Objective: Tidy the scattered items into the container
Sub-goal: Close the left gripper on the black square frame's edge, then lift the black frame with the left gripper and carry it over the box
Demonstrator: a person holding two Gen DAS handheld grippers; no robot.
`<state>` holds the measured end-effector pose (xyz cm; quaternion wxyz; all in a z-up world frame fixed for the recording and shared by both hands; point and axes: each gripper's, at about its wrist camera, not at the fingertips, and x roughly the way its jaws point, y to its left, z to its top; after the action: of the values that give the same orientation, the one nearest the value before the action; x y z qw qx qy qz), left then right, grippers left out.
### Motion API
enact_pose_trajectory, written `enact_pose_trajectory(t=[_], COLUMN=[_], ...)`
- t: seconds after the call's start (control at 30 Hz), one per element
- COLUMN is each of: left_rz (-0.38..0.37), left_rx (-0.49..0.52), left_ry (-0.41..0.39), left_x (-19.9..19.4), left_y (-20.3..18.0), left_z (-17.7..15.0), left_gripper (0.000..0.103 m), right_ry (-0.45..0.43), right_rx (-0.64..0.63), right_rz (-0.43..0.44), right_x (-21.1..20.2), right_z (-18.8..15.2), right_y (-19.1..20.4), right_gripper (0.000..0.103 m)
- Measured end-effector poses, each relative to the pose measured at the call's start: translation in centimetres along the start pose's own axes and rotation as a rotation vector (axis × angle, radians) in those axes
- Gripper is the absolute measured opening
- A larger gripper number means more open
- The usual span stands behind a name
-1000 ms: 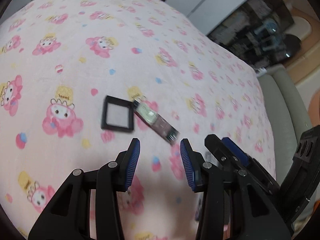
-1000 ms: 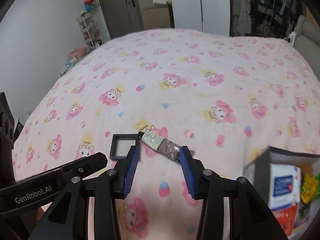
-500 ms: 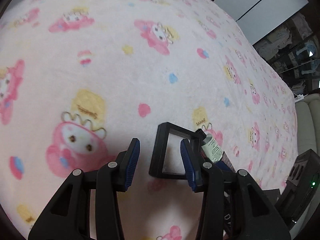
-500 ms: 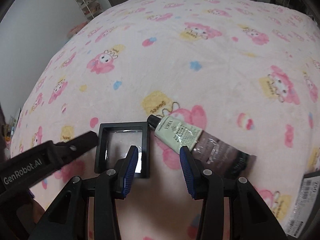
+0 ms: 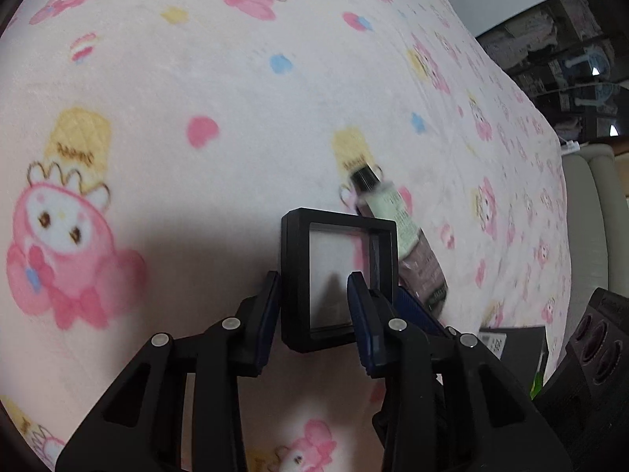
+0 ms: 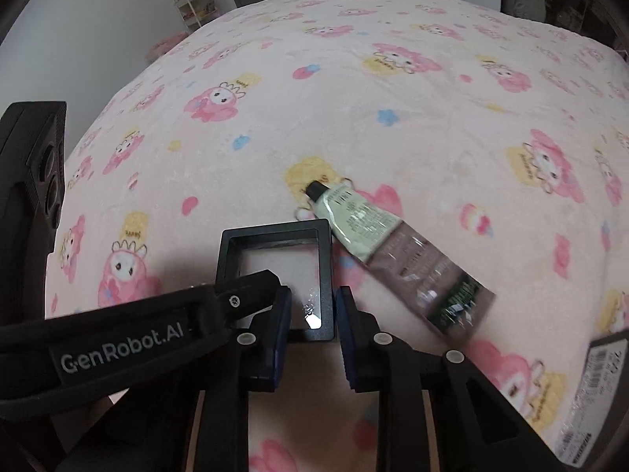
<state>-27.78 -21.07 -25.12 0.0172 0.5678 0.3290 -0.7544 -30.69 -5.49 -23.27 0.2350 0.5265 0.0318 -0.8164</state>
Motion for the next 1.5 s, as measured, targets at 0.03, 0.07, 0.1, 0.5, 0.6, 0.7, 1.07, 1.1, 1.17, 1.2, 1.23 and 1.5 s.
enact_pose_trajectory(t=[0.03, 0.07, 0.1, 0.5, 0.6, 0.7, 1.07, 1.1, 1.17, 1.2, 1.23, 1.5], left_rz=[0.002, 0.003, 0.004, -0.025, -0.014, -0.002, 0.016, 0.024, 0.030, 0.027, 0.021, 0.007], left_rx=[0.018, 0.036, 0.050, 0.140, 0.157, 0.177, 0.138, 0.135, 0.141, 0.142, 0.142, 0.122], left_ry=[0.014, 0.036, 0.061, 0.259, 0.272, 0.281, 0.257, 0.249, 0.237, 0.235, 0.234, 0.223], left_x=[0.1, 0.4, 0.7, 2.2, 2.2, 1.8, 0.4, 0.3, 0.3, 0.3, 0.5, 1.3], left_y=[-0.6, -1.1, -1.6, -4.8, -5.6, -6.0, -5.3, -5.3, -5.5, -5.6, -5.6, -5.6], left_z=[-0.4, -1.1, -1.7, -10.2, -12.0, -13.8, -15.2, -15.1, -15.1, -15.1, -15.0, -13.8], left_gripper=[0.033, 0.033, 0.034, 0.034, 0.035, 0.035, 0.035, 0.035, 0.035, 0.035, 0.035, 0.036], right_ry=[0.002, 0.003, 0.004, 0.042, 0.049, 0.055, 0.069, 0.064, 0.056, 0.052, 0.048, 0.050], right_rx=[0.004, 0.010, 0.015, 0.089, 0.103, 0.109, 0.092, 0.092, 0.087, 0.081, 0.070, 0.063], right_rz=[-0.012, -0.027, -0.039, -0.102, -0.099, -0.096, -0.029, -0.022, -0.005, 0.001, 0.003, 0.096], right_x=[-0.4, -0.9, -1.4, -6.4, -7.0, -7.9, -10.0, -10.1, -10.1, -10.0, -9.7, -8.9], right_z=[-0.4, -1.0, -1.6, -9.7, -11.0, -12.5, -16.5, -16.6, -16.4, -16.3, -16.2, -16.1], right_y=[-0.4, -0.8, -1.3, -4.1, -3.8, -3.7, -4.0, -4.0, -4.0, -3.9, -3.7, -3.7], right_gripper=[0.021, 0.021, 0.021, 0.021, 0.021, 0.021, 0.021, 0.021, 0.021, 0.021, 0.021, 0.024])
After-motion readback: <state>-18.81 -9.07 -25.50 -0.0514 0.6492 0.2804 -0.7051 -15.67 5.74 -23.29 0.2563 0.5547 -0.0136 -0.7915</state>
